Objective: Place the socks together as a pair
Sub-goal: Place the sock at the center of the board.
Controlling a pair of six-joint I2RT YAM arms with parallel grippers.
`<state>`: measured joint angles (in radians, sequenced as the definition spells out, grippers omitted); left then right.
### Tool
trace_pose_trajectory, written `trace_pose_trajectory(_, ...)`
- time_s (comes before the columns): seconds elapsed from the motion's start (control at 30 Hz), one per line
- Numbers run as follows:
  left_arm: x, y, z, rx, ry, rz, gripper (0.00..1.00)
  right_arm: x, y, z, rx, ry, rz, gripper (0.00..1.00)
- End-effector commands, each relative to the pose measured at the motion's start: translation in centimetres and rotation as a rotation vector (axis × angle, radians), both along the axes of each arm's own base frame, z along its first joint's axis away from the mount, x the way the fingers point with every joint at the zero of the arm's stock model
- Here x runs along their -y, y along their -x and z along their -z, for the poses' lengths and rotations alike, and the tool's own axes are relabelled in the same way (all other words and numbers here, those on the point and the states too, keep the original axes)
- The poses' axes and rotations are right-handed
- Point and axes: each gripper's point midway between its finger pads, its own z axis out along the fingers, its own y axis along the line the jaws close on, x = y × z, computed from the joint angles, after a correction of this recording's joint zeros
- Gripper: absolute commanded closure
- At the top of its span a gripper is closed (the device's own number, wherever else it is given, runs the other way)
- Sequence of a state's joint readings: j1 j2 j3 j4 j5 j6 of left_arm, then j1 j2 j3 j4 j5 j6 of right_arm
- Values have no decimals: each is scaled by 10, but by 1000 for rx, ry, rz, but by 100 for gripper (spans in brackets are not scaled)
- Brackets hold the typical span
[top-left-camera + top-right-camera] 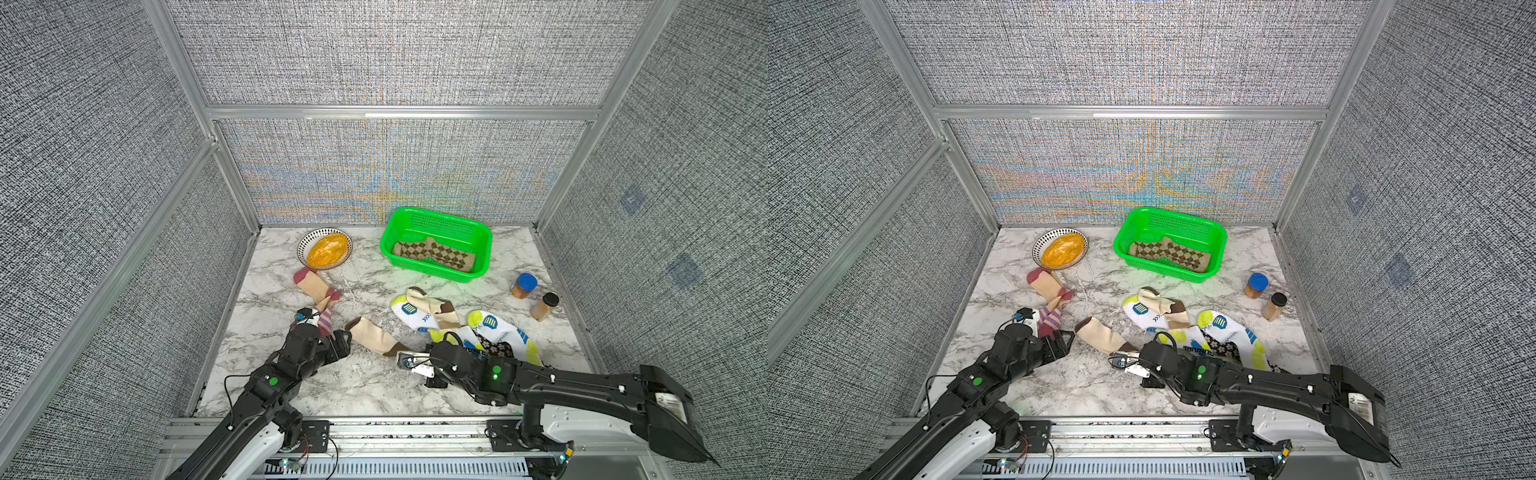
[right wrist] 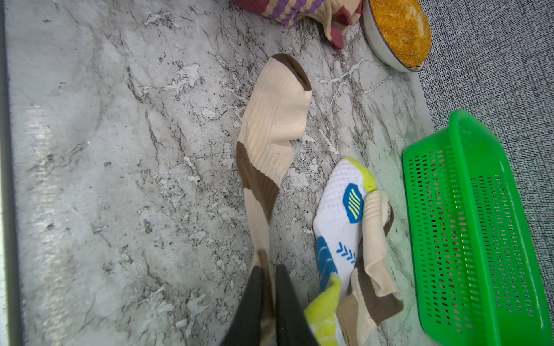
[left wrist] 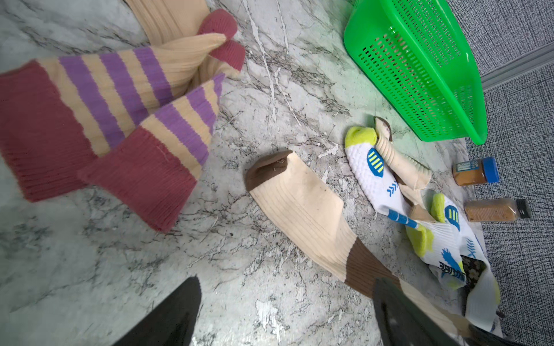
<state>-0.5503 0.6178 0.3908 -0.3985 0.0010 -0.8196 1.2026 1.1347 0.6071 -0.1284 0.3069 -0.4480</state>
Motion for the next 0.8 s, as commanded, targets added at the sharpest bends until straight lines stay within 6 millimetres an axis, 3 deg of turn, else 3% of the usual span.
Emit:
trace_pose_trajectory(0.0, 10, -12, -14, 60, 22, 24, 9, 2, 2, -1, -31, -25, 25, 68)
trace_pose_trajectory(0.13, 15, -16, -16, 64, 16, 39, 9, -2, 2, -20, -36, -108, 42, 49)
trace_pose_trajectory(0.27, 20, -19, -20, 78, 16, 64, 9, -1, -4, -55, -15, -263, 87, 29)
trace_pose_trajectory(0.43, 35, -25, -20, 71, -8, 140, 9, 11, -37, -99, -114, -555, 304, 25)
trace_pose_trajectory(0.5, 47, -30, -16, 49, -33, 192, 13, 10, -44, -99, -274, -628, 379, 29)
trace_pose_trajectory(0.57, 60, -36, -6, 5, -64, 250, 24, 13, -51, -88, -378, -655, 498, 39)
trace_pose_trajectory(0.67, 84, -47, 7, -56, -97, 340, 43, 7, -49, -52, -590, -679, 582, 64)
trace_pose_trajectory(0.77, 89, -61, 31, -126, -180, 358, 67, -2, -37, -10, -745, -610, 634, 81)
